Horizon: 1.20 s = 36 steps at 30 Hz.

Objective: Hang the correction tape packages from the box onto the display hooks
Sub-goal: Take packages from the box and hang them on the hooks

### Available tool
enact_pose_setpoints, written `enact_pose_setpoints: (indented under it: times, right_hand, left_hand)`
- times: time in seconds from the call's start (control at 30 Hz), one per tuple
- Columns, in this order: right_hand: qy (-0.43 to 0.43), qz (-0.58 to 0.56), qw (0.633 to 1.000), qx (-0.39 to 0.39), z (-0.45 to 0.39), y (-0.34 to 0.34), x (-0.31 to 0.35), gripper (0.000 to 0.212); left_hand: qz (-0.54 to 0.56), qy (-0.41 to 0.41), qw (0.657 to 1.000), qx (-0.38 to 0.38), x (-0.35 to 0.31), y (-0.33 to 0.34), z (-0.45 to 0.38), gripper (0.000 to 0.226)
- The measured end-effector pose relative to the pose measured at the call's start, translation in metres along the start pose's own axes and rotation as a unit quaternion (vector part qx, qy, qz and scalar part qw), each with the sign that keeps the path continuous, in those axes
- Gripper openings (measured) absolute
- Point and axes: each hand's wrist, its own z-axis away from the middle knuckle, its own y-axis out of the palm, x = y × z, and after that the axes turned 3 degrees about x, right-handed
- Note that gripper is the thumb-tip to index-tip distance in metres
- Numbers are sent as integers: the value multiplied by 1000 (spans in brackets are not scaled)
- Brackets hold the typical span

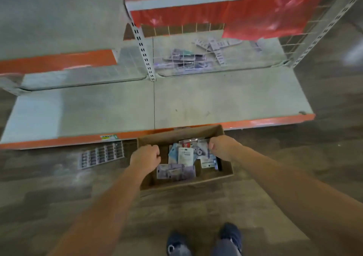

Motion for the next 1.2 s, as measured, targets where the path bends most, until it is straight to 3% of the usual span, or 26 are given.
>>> enact_pose_setpoints:
  times: [0.23, 0.53, 0.7, 1.0, 1.13, 1.2]
  right_hand:
    - [-33, 47, 996, 62, -151, 116, -23, 30]
    - [-176, 99, 974, 98, -287, 208, -14, 25]
    - [-193, 191, 956, 111, -311, 239, -6, 32]
    - [-204, 235, 938, 154, -319, 269, -7, 39]
    - [-208, 236, 938, 144, -322, 270, -11, 38]
    - [-203, 220, 945, 131, -322, 257, -15, 37]
  left_hand:
    - [-13, -39, 996, 80, 33, 125, -119, 31]
    - [-6, -67, 983, 171, 67, 235, -242, 50]
    - [-55, -80, 972, 212, 87, 266, -268, 48]
    - [-36, -91, 954, 282, 97, 284, -268, 51]
    - [51, -81, 955, 280, 98, 277, -267, 37]
    - [171, -79, 942, 278, 95, 267, -265, 25]
